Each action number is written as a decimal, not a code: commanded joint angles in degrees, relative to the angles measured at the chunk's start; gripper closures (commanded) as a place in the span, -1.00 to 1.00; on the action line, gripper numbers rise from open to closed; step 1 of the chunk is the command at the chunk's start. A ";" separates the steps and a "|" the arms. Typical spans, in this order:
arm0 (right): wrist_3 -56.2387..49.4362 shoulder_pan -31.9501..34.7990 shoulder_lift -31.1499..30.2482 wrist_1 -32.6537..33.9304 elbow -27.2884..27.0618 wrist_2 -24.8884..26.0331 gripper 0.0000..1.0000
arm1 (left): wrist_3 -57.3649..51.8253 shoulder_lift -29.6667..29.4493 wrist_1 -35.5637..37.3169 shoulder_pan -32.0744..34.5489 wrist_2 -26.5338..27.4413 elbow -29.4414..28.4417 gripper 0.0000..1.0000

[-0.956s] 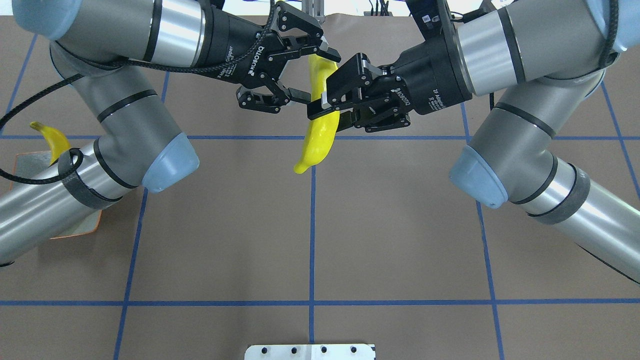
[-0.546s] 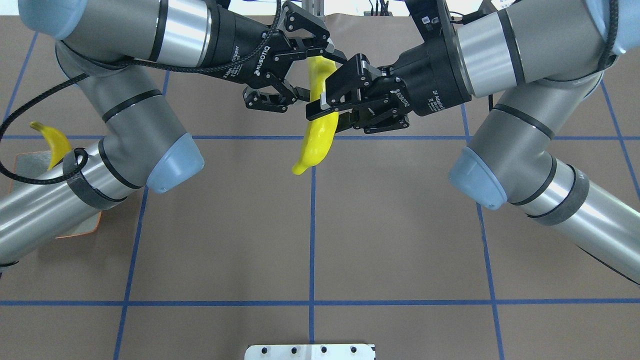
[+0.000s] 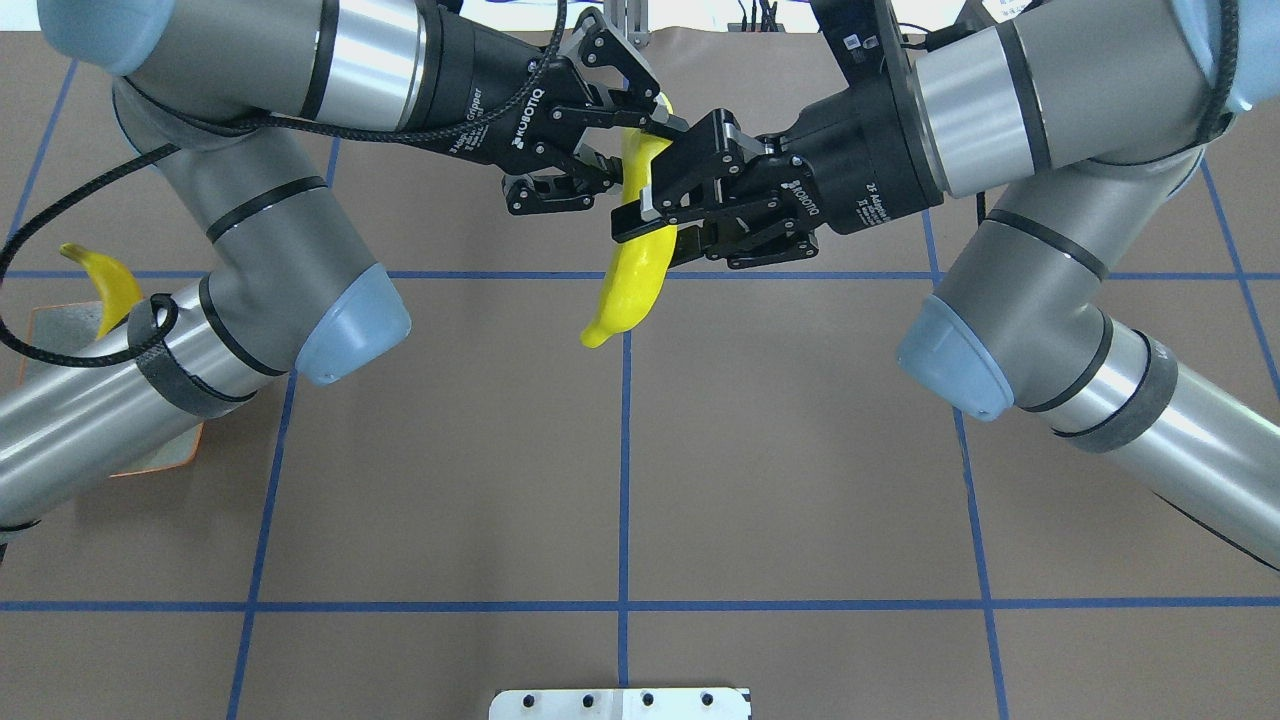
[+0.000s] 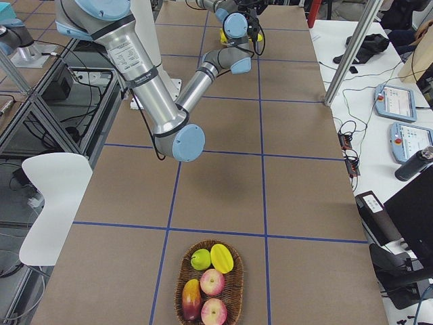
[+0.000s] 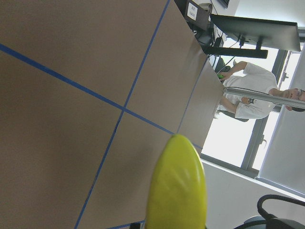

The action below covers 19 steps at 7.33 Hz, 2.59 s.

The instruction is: Transfer all bananas from basket to plate

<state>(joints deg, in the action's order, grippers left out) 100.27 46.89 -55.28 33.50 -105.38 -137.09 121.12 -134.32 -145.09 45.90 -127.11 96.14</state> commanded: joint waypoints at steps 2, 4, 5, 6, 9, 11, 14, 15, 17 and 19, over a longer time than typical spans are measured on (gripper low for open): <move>0.02 0.22 -0.18 -0.01 -0.09 0.51 -1.00 | -0.27 0.38 0.07 -0.02 -0.33 0.19 1.00; 0.10 1.35 -2.10 -0.36 -0.70 0.42 -1.00 | -0.88 1.95 0.42 0.76 -1.12 0.45 1.00; 0.19 3.10 -3.42 -0.36 -0.70 0.25 -1.00 | -3.67 4.83 0.77 3.12 -4.26 0.80 1.00; -0.24 3.82 -5.35 -0.45 -1.05 0.16 -1.00 | -5.87 8.69 0.94 5.58 -6.90 2.11 1.00; -1.74 7.94 -11.06 -0.36 -1.40 0.33 -1.00 | -17.53 25.63 1.03 9.38 -6.84 8.79 1.00; -7.42 11.45 -17.38 -0.19 -1.67 0.42 -1.00 | -29.21 34.35 1.12 12.17 -6.66 9.16 1.00; -24.47 17.68 -26.62 0.60 2.44 0.95 -1.00 | -46.52 43.33 5.57 16.14 -1.43 9.33 1.00; -25.55 19.71 -27.42 0.61 3.42 1.21 -1.00 | -53.03 46.58 9.35 15.63 5.92 9.51 1.00; -30.11 21.31 -30.75 0.78 3.43 2.61 -1.00 | -64.98 49.23 24.93 15.27 15.27 14.57 1.00; -30.48 21.22 -31.38 0.87 3.78 3.76 -1.00 | -68.38 51.88 36.25 12.74 22.59 18.73 1.00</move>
<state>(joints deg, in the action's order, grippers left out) 70.31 68.02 -86.15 34.32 -101.81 -133.86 54.74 -83.73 -115.03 60.18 -108.34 113.00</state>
